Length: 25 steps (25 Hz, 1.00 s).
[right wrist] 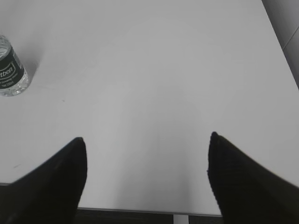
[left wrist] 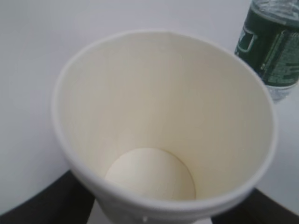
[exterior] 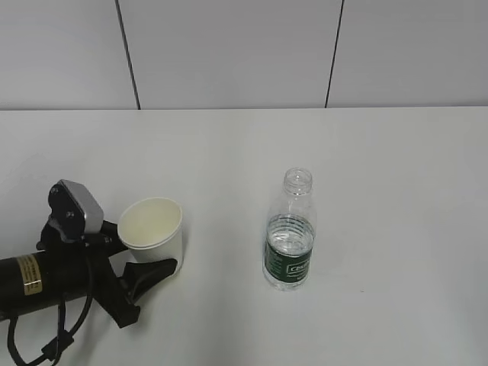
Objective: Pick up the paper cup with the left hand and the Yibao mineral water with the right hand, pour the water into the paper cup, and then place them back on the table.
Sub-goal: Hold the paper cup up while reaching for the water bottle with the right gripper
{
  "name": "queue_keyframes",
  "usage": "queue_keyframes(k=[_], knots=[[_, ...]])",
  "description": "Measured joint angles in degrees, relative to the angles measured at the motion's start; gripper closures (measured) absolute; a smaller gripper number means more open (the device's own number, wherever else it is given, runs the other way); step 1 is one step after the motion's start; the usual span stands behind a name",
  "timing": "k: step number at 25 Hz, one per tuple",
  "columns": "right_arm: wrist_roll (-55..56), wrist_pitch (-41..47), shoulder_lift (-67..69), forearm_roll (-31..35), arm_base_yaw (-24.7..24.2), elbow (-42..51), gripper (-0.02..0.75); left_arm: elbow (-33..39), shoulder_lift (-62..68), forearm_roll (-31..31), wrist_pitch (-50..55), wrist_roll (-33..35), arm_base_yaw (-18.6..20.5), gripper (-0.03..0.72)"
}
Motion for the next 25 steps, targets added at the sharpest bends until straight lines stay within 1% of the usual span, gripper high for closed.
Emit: queue_keyframes(k=[9,11,17,20,25], knots=[[0.0,-1.47,0.0,0.63,0.0,-0.5,0.146,0.0,-1.89,1.17,0.0,-0.04,0.0,0.211],[0.0,-3.61,0.0,1.53,0.0,-0.84,0.146,0.0,-1.89,1.55,0.0,-0.04,0.0,0.211],[-1.25,-14.13,0.0,5.87,0.0,0.08,0.146,0.0,-1.89,3.8,0.0,-1.22,0.0,0.211],[-4.78,-18.16,1.51,7.65,0.0,0.46,0.146,0.0,-1.89,3.99,0.0,-2.76,0.0,0.211],[-13.22,-22.94,8.77,11.53,0.0,0.46,0.146,0.0,-1.89,4.31,0.0,-3.44,0.0,0.211]])
